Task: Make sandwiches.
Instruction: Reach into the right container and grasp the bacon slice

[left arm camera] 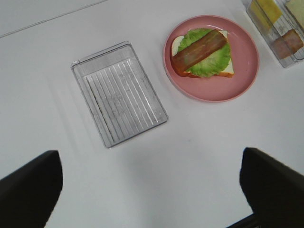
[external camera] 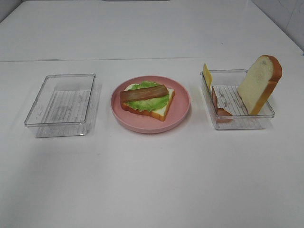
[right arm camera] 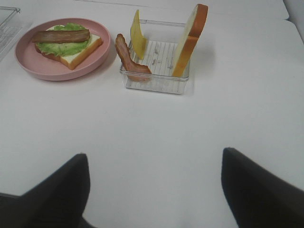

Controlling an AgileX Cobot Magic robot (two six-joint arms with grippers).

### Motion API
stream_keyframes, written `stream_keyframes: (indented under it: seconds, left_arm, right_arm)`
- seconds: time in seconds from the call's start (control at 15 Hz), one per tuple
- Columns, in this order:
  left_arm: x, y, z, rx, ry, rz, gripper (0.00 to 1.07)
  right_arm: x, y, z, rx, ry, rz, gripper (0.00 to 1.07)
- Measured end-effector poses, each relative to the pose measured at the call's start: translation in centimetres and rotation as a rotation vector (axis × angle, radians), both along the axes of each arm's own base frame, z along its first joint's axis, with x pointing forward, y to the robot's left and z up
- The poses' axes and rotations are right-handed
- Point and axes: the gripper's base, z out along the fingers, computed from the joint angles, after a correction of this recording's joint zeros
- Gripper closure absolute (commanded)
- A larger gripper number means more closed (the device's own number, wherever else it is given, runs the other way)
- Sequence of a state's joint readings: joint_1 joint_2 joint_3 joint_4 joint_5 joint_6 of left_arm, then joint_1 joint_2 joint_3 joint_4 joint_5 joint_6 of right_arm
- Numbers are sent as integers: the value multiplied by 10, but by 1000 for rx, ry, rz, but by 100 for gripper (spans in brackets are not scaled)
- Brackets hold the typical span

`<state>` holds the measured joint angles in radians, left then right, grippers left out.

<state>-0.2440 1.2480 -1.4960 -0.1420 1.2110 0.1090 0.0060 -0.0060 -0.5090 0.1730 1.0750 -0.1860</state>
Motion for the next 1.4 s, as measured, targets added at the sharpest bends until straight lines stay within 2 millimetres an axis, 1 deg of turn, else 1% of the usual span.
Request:
stream_keyframes:
  seconds: [0.07, 0.13, 0.2, 0.4, 0.53, 0.6, 0.67, 0.73, 0.8, 0.93, 1.07, 1.2, 1.27, 1.33, 1.4]
  left_arm:
    - [-19, 5, -1, -3, -9, 1, 11]
    - [-60, 15, -10, -6, -29, 2, 11]
    - [-71, 18, -12, -7, -37, 2, 11]
    - [-135, 34, -25, -29, -125, 2, 11]
    - [-174, 44, -35, -50, -207, 2, 11]
    - [-190, 48, -42, -56, -240, 3, 11]
    - [-195, 49, -46, -57, -250, 4, 11]
    - [-208, 52, -55, -63, -277, 3, 11]
    - [-225, 57, -78, -68, -300, 4, 11]
    - [-237, 60, -97, -75, -319, 6, 11]
    - [-253, 64, -117, -93, -367, 12, 11]
    - [-262, 66, -126, -109, -398, 19, 11]
    - [-262, 66, -128, -114, -393, 23, 11]
    - [-259, 65, -133, -110, -375, 27, 11]
    - [-256, 66, -137, -96, -361, 33, 11]
  right_arm:
    - [0, 0, 0, 0, 0, 0, 34]
    - [0, 0, 0, 0, 0, 0, 34]
    - [0, 0, 0, 0, 0, 0, 34]
    - [0, 0, 0, 0, 0, 0, 34]
    - [0, 0, 0, 0, 0, 0, 34]
    - [0, 0, 0, 0, 0, 0, 34]
    - [0, 0, 0, 0, 0, 0, 34]
    - [0, 0, 0, 0, 0, 0, 34]
    - [0, 0, 0, 0, 0, 0, 34]
    - [0, 0, 0, 0, 0, 0, 34]
    - [0, 0, 0, 0, 0, 0, 34]
    - [0, 0, 0, 7, -2, -5, 34]
    - [1, 0, 3, 25, -9, -17, 34]
    - [12, 0, 18, 70, -64, -43, 34]
    - [20, 0, 25, 83, -73, -46, 34]
